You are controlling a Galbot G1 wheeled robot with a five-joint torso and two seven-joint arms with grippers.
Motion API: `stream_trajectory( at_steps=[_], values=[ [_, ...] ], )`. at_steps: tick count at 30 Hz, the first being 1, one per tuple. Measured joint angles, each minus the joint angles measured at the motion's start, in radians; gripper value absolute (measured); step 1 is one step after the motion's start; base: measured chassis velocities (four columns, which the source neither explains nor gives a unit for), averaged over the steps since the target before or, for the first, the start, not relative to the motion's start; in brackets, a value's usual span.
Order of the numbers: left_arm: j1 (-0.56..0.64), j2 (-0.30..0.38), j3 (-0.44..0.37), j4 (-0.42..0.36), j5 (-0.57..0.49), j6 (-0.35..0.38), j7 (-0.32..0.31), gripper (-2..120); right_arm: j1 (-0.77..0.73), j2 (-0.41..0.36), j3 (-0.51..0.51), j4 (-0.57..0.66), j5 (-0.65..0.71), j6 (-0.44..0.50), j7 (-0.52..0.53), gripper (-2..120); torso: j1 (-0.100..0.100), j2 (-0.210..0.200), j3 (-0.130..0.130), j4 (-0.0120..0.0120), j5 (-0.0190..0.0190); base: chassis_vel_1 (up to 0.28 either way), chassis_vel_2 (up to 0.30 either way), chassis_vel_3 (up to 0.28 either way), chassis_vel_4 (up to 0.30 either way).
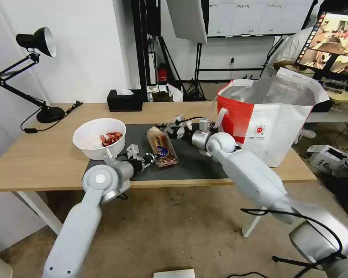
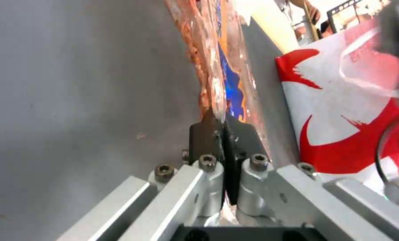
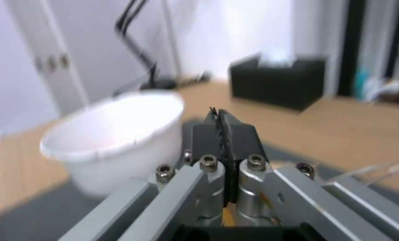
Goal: Pick up the trash from the table and place it into the takeout bag.
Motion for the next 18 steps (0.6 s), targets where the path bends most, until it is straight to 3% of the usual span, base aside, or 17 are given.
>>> stream_trajectory(
  at_steps=[4, 9, 11, 13, 15, 17, 18],
  values=[
    [0.004, 0.004, -0.004, -0.024, 0.000, -0.002, 0.001, 0, -0.093, -0.076, 0.030, 0.187, 0.030, 0.047, 0.133, 0, 0.000, 0.000, 0.000, 0.0001, -0.0001, 0.000, 0.000, 0.000, 0.000],
    [0.004, 0.011, -0.005, -0.045, 0.000, -0.002, 0.002, 0, -0.190, -0.144, 0.071, 0.328, 0.029, 0.065, 0.219, 0, 0.000, 0.000, 0.000, 0.0001, 0.0003, 0.000, 0.000, 0.000, 0.000],
    [0.005, 0.016, -0.008, -0.059, 0.001, -0.004, 0.002, 0, -0.336, -0.225, 0.146, 0.474, -0.010, 0.076, 0.282, 0, 0.000, 0.000, 0.000, -0.0001, 0.0001, 0.000, 0.000, 0.000, 0.000],
    [0.005, 0.016, -0.008, -0.060, 0.001, -0.005, 0.002, 0, -0.370, -0.239, 0.163, 0.497, -0.025, 0.078, 0.292, 0, 0.000, 0.000, 0.000, -0.0001, 0.0001, 0.000, 0.000, 0.000, 0.000],
    [0.000, 0.011, -0.008, -0.061, 0.007, -0.007, 0.002, 0, -0.486, -0.279, 0.224, 0.560, -0.085, 0.087, 0.309, 10, 0.000, 0.000, 0.000, 0.0000, 0.0003, 0.000, 0.000, 0.000, 0.000],
    [-0.002, 0.010, -0.008, -0.061, 0.008, -0.008, 0.002, 0, -0.506, -0.284, 0.237, 0.569, -0.096, 0.088, 0.309, 12, 0.000, 0.000, 0.000, -0.0001, 0.0002, 0.000, 0.000, 0.000, 0.000],
    [-0.013, 0.006, -0.008, -0.058, 0.012, -0.014, 0.004, 0, -0.589, -0.305, 0.290, 0.610, -0.130, 0.091, 0.309, 20, 0.000, 0.000, 0.000, 0.0000, 0.0001, 0.000, 0.000, 0.000, 0.000]
  ],
)
